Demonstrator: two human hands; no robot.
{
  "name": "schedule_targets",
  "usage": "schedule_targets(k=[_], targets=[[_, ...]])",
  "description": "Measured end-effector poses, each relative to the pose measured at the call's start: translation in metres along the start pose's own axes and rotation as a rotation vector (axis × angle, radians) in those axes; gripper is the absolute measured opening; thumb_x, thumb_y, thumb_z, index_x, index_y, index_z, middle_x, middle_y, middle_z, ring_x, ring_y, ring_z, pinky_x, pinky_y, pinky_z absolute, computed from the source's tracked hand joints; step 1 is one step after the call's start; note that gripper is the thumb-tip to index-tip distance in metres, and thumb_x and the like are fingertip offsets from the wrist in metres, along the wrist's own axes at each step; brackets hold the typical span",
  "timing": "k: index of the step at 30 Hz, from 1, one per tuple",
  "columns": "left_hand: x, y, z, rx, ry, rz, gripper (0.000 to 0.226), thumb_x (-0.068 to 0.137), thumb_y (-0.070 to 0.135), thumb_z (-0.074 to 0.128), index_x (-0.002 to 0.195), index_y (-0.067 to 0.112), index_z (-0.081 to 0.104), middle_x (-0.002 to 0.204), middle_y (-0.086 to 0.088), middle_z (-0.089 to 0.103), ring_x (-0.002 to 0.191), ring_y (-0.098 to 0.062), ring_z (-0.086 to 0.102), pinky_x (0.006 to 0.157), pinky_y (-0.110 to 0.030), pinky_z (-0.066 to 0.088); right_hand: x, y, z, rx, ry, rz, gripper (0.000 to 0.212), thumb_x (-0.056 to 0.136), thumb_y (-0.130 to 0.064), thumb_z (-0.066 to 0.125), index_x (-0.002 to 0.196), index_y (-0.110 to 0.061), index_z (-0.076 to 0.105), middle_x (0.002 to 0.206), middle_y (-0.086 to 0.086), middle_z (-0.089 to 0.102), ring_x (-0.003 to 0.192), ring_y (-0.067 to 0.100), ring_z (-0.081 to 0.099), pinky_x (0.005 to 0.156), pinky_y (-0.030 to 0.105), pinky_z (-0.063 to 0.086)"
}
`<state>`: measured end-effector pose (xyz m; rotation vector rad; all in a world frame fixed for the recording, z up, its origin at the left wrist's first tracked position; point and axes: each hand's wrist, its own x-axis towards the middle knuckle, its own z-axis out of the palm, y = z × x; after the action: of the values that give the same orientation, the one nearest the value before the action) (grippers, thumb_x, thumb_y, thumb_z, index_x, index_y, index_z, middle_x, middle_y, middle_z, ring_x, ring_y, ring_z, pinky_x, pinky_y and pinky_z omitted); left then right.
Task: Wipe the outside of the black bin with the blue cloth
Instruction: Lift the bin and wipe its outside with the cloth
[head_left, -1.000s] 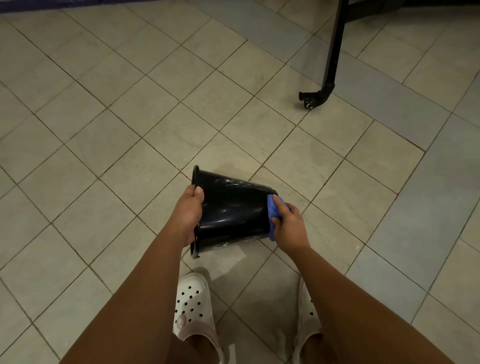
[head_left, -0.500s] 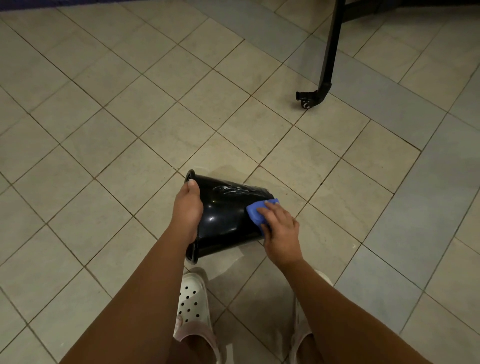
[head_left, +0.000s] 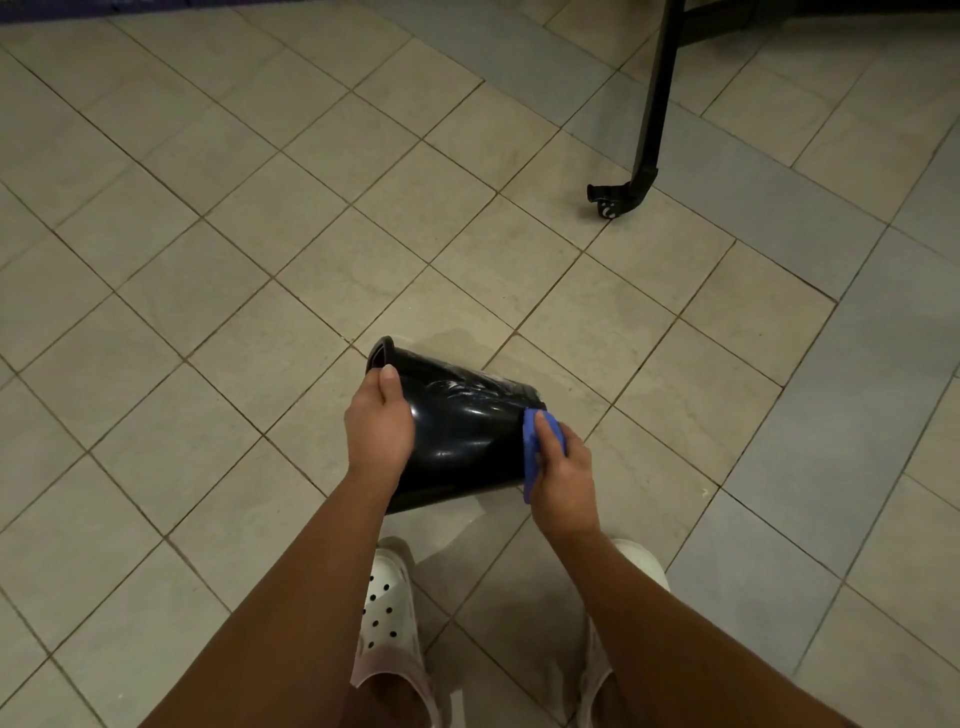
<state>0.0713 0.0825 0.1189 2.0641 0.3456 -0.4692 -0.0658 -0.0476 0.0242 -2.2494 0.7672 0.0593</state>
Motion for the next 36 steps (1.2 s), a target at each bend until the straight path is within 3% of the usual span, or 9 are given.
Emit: schedule_targets(k=[6, 9, 14, 17, 20, 24, 27, 31, 36], targets=[[0.004, -0.005, -0.005, -0.018, -0.007, -0.030, 0.039, 0.105, 0.037, 0.028, 0.116, 0.013, 0.056, 0.112, -0.009, 0.058, 0.112, -0.027, 0.054, 0.098, -0.038, 0.040, -0.008, -0.026, 0.017, -0.002, 0.071, -0.299, 0.074, 0.070, 0.005, 0.071, 0.135, -0.019, 0.043, 0.138, 0.018, 0.044, 0.129, 0.038, 0.039, 0.104, 0.047, 0.038], [0.004, -0.010, -0.009, -0.058, 0.006, -0.046, 0.041, 0.104, 0.037, 0.028, 0.118, 0.011, 0.057, 0.118, -0.012, 0.059, 0.115, -0.029, 0.054, 0.103, -0.044, 0.041, 0.010, -0.029, 0.011, -0.011, 0.044, -0.235, 0.066, 0.077, 0.005, 0.063, 0.137, -0.016, 0.043, 0.143, 0.019, 0.037, 0.131, 0.038, 0.033, 0.109, 0.047, 0.033], [0.004, -0.007, -0.007, -0.030, -0.010, 0.005, 0.036, 0.105, 0.035, 0.029, 0.109, 0.014, 0.057, 0.106, -0.006, 0.059, 0.109, -0.025, 0.055, 0.095, -0.035, 0.040, 0.007, -0.027, 0.009, -0.009, 0.073, -0.031, 0.067, 0.081, 0.006, 0.056, 0.141, -0.015, 0.036, 0.145, 0.014, 0.032, 0.130, 0.030, 0.028, 0.110, 0.042, 0.032], [0.004, -0.006, -0.007, 0.015, -0.028, 0.039, 0.040, 0.105, 0.036, 0.029, 0.117, 0.011, 0.058, 0.114, -0.011, 0.062, 0.111, -0.027, 0.056, 0.103, -0.043, 0.042, -0.005, -0.033, 0.016, -0.047, 0.092, -0.201, 0.069, 0.072, 0.003, 0.070, 0.135, -0.010, 0.045, 0.135, 0.019, 0.044, 0.124, 0.037, 0.041, 0.101, 0.046, 0.043], [0.004, -0.006, -0.007, 0.039, -0.046, 0.090, 0.037, 0.104, 0.035, 0.030, 0.107, 0.012, 0.059, 0.101, -0.010, 0.063, 0.097, -0.024, 0.059, 0.093, -0.039, 0.047, 0.004, -0.035, 0.013, -0.053, 0.073, -0.301, 0.068, 0.072, 0.000, 0.072, 0.134, -0.010, 0.046, 0.134, 0.020, 0.046, 0.123, 0.037, 0.042, 0.104, 0.042, 0.039], [0.001, -0.007, -0.006, 0.067, -0.029, 0.132, 0.037, 0.105, 0.033, 0.030, 0.106, 0.010, 0.058, 0.090, -0.005, 0.059, 0.078, -0.007, 0.053, 0.076, -0.026, 0.041, 0.021, -0.034, 0.001, 0.012, 0.053, -0.101, 0.065, 0.082, 0.005, 0.056, 0.141, -0.013, 0.036, 0.142, 0.014, 0.035, 0.126, 0.030, 0.033, 0.108, 0.037, 0.033], [0.001, -0.008, -0.006, 0.065, -0.011, 0.117, 0.036, 0.105, 0.034, 0.030, 0.106, 0.011, 0.058, 0.089, -0.002, 0.058, 0.082, -0.010, 0.054, 0.083, -0.030, 0.040, 0.017, -0.027, 0.000, -0.008, 0.045, 0.013, 0.065, 0.085, 0.003, 0.052, 0.143, -0.015, 0.030, 0.144, 0.010, 0.030, 0.128, 0.025, 0.028, 0.107, 0.032, 0.030], [0.006, -0.008, -0.009, 0.045, -0.023, 0.078, 0.037, 0.104, 0.035, 0.030, 0.106, 0.012, 0.059, 0.099, -0.007, 0.061, 0.097, -0.020, 0.057, 0.090, -0.034, 0.043, -0.003, -0.034, 0.013, -0.037, 0.068, -0.204, 0.071, 0.071, 0.005, 0.070, 0.135, -0.010, 0.044, 0.132, 0.018, 0.046, 0.120, 0.035, 0.043, 0.100, 0.045, 0.044], [0.005, -0.008, -0.009, 0.037, -0.044, 0.102, 0.037, 0.104, 0.034, 0.030, 0.107, 0.012, 0.059, 0.100, -0.009, 0.063, 0.095, -0.021, 0.059, 0.089, -0.035, 0.046, 0.018, -0.033, 0.006, -0.044, 0.021, -0.315, 0.067, 0.075, 0.005, 0.066, 0.136, -0.010, 0.044, 0.136, 0.020, 0.044, 0.125, 0.037, 0.041, 0.108, 0.041, 0.034]])
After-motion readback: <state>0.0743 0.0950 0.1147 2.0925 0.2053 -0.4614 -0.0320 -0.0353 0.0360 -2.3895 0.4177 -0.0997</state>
